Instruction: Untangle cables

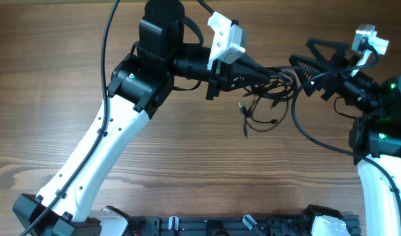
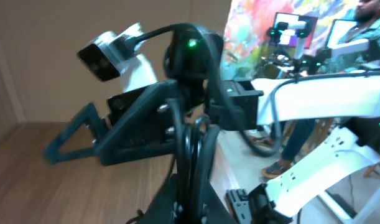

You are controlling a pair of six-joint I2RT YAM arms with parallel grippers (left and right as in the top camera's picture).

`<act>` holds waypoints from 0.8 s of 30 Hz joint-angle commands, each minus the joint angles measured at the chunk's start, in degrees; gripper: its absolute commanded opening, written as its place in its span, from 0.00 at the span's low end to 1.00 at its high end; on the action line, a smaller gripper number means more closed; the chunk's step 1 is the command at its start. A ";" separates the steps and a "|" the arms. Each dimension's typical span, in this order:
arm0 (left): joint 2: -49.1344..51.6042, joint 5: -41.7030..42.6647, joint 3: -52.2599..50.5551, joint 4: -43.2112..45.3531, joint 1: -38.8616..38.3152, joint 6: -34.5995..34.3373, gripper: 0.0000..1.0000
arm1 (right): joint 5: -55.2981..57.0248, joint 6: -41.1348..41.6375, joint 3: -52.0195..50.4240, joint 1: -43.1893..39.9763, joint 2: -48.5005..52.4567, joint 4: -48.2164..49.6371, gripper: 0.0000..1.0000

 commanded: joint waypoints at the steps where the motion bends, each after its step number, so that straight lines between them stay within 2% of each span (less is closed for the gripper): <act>1: -1.14 -5.60 0.37 -1.51 1.66 3.65 0.09 | -6.82 -0.96 1.01 -0.17 0.33 4.35 0.99; 5: -1.14 -10.51 0.37 -3.28 2.36 3.67 0.10 | -12.00 4.33 1.01 -0.17 0.33 12.44 0.99; 9: -1.14 -11.65 0.37 -4.17 2.36 3.87 0.12 | -12.20 8.04 1.01 -0.17 0.33 17.35 0.99; 17: -1.14 -12.66 0.37 -4.37 2.36 3.85 0.07 | -12.20 8.00 1.01 -0.17 0.35 17.29 0.99; 20: -1.14 -16.70 0.37 -5.44 2.36 3.82 0.07 | -12.15 7.98 1.01 -0.17 0.37 17.27 0.99; 21: -1.14 -19.17 0.37 -6.47 2.36 3.82 0.10 | -12.15 7.93 1.01 -0.17 0.37 16.90 0.99; 22: -1.14 -22.08 0.37 -7.87 2.36 3.82 0.18 | -11.91 7.85 1.01 -0.17 0.37 16.20 0.99; 24: -1.14 -26.51 0.37 -10.91 2.36 3.82 0.29 | -10.78 7.82 1.01 -0.17 0.39 14.56 0.99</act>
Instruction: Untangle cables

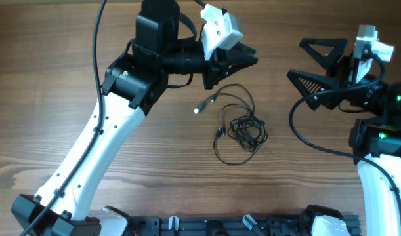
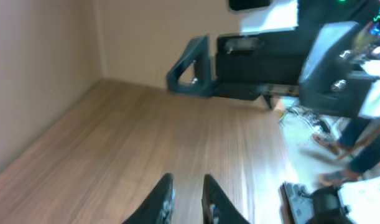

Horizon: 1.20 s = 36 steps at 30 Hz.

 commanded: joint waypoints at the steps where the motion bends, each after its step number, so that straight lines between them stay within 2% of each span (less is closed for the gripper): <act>1: -1.14 -10.08 0.37 -4.50 0.22 0.57 0.37 | 1.51 0.57 1.01 -0.15 0.22 -2.71 1.00; 3: -1.14 -12.22 0.37 -7.98 0.22 0.57 0.55 | 4.63 0.55 1.01 -0.15 0.22 -5.64 1.00; 4: -1.14 -13.09 0.37 -10.25 0.22 0.59 0.81 | 7.15 0.52 1.01 -0.15 0.22 -8.04 1.00; 5: -1.11 -13.70 0.37 -12.31 0.22 0.59 1.00 | 9.62 0.48 1.01 -0.15 0.22 -10.43 1.00; 13: 2.58 -16.13 0.37 -27.34 0.15 0.57 1.00 | 27.06 -1.16 1.01 -0.15 0.22 -27.87 1.00; 21: 11.91 -17.35 0.37 -32.20 -2.62 1.01 1.00 | 30.47 -4.59 1.01 -0.15 0.22 -32.09 1.00; 26: 17.22 -18.53 0.37 -41.09 -5.01 16.09 1.00 | 30.47 -8.55 1.01 -0.15 0.22 -33.05 1.00; 32: 21.27 -18.99 0.26 -42.47 -7.10 32.22 1.00 | 30.45 -8.74 1.01 -0.15 0.22 -33.09 1.00; 36: 26.01 -19.39 0.26 -40.54 -6.82 35.12 1.00 | 30.40 -10.01 1.01 -0.15 0.22 -33.14 1.00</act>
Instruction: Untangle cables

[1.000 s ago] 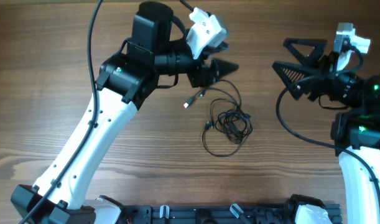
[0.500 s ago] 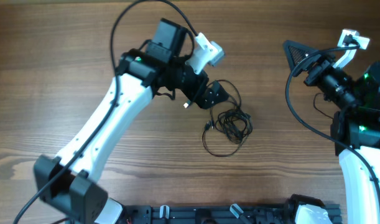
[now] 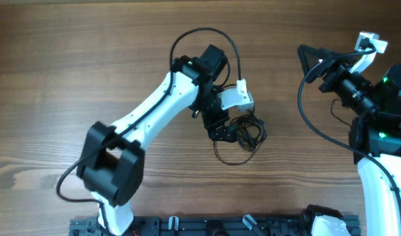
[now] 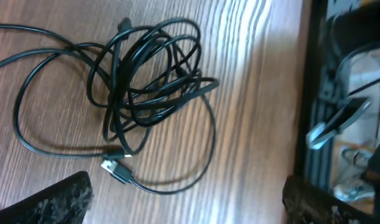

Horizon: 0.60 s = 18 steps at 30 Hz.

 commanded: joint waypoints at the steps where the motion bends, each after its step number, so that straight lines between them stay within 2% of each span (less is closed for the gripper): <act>1: 5.25 -0.85 0.26 2.49 0.26 5.40 1.00 | 0.81 -1.66 0.79 -0.15 0.11 0.02 1.00; 15: 11.69 -0.66 0.26 10.14 -0.31 5.40 0.99 | 0.83 -3.13 0.79 -0.15 0.11 0.04 1.00; 18: 11.72 -0.44 0.26 11.41 -0.39 5.35 0.93 | 0.83 -3.13 0.79 -0.15 0.11 0.04 1.00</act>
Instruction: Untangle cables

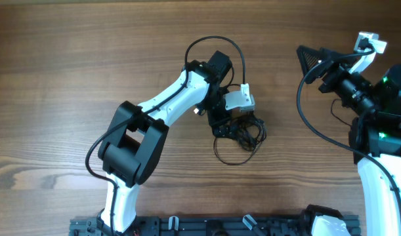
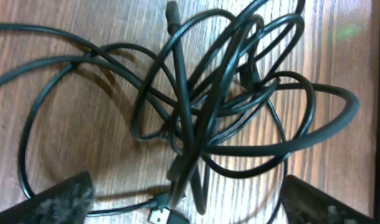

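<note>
A tangle of thin black cables [image 1: 245, 130] lies on the wooden table, with one loose loop [image 1: 228, 156] trailing toward the front. In the left wrist view the tangle [image 2: 221, 106] fills the frame, and a USB plug [image 2: 162, 215] lies at its near edge. My left gripper [image 1: 224, 129] is low over the tangle's left side. It is open [image 2: 190, 202], its dark fingertips [image 2: 59, 199] wide apart on either side of the cables. My right gripper [image 1: 310, 59] is held up at the far right, well away from the cables; only one triangular finger shows.
The left arm's own black cable [image 1: 210, 42] arcs over its wrist. The right arm's cable [image 1: 304, 111] hangs in a loop beside its base. A black rail [image 1: 220, 226] runs along the table's front edge.
My left gripper has come down closer to the tangle, which now fills the wrist view between the open fingers. The cables and the right arm have not moved.
At first the tangle hung in the air between my two grippers. Then it lay on the table with both grippers open and apart from it. After that my left gripper was open above the tangle, and now it sits low over it.
</note>
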You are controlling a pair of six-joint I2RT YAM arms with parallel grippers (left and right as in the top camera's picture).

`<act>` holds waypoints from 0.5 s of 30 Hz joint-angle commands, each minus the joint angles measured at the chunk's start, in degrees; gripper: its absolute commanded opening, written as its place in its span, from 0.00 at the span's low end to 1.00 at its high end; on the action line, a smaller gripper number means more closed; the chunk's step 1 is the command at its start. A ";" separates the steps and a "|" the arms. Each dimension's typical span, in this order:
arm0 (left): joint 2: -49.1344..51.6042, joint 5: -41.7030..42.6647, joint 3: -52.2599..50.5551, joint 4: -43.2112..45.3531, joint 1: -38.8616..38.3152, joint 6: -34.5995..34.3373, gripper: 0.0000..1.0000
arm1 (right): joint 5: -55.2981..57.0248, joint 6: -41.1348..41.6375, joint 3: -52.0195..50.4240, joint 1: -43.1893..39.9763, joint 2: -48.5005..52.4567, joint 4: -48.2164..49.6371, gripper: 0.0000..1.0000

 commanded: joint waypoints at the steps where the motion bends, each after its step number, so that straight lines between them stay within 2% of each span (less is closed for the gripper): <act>1: 0.76 0.70 0.26 1.44 -0.35 1.16 0.91 | 0.81 -1.29 0.79 -0.15 0.11 0.15 1.00; 5: 0.87 0.72 0.26 2.95 -0.35 1.14 0.88 | 0.81 -1.29 0.79 -0.15 0.11 0.13 1.00; 8: 1.27 0.76 0.26 3.15 -0.37 1.14 0.80 | 0.81 -1.29 0.79 -0.15 0.11 0.13 0.99; 13: 2.43 1.86 0.26 3.34 -0.85 1.11 0.50 | 0.79 -1.27 0.79 -0.15 0.11 0.11 1.00; 15: 2.43 4.07 0.26 3.67 -1.18 1.14 0.34 | 0.79 -1.29 0.79 -0.15 0.11 0.11 1.00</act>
